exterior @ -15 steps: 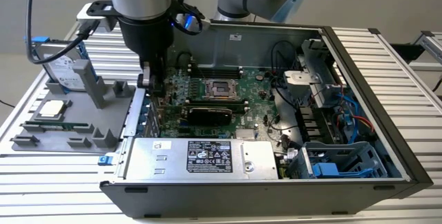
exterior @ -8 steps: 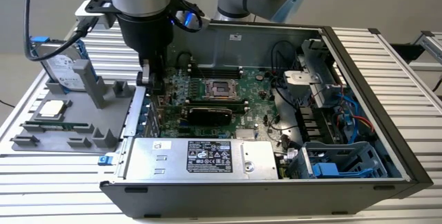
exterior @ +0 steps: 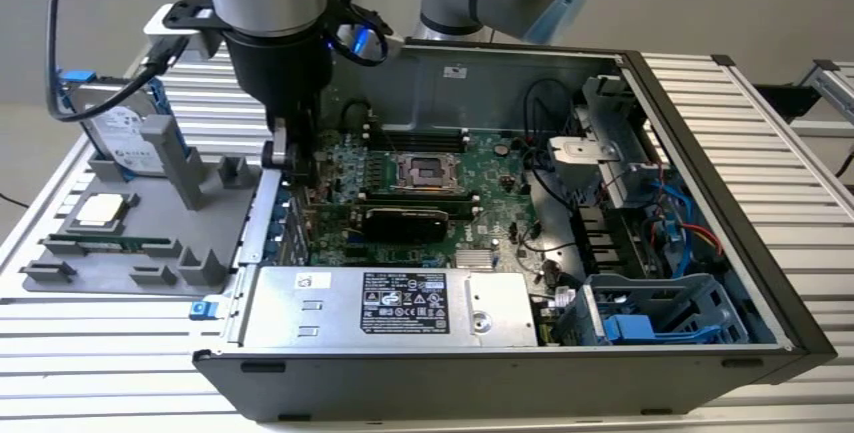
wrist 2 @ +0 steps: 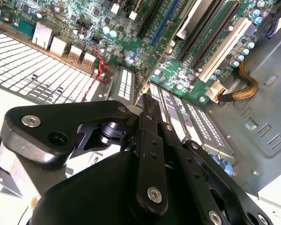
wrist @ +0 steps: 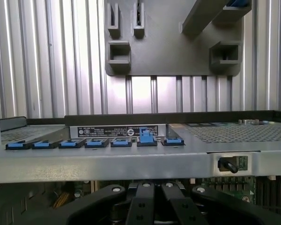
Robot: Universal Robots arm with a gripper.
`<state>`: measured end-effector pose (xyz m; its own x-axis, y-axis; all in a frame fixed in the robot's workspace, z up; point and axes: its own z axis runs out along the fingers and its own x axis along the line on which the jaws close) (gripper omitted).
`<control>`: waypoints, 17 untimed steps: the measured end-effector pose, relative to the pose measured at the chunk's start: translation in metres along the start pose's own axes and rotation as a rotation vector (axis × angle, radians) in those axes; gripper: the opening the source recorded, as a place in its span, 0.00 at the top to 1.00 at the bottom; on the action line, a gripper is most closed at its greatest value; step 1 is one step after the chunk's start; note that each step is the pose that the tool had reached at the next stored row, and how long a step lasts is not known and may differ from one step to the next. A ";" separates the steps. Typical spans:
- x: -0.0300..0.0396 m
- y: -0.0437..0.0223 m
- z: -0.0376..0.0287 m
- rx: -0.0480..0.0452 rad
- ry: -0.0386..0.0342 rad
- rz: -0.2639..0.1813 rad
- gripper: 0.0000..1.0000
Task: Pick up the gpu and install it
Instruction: 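Insert the gpu into the slot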
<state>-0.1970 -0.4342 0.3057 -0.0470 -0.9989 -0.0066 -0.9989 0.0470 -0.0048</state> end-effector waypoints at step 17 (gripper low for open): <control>-0.0009 -0.0191 0.0004 -0.0001 0.0000 0.000 1.00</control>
<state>-0.1779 -0.4342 0.3054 -0.0469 -0.9989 -0.0066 -0.9989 0.0470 -0.0048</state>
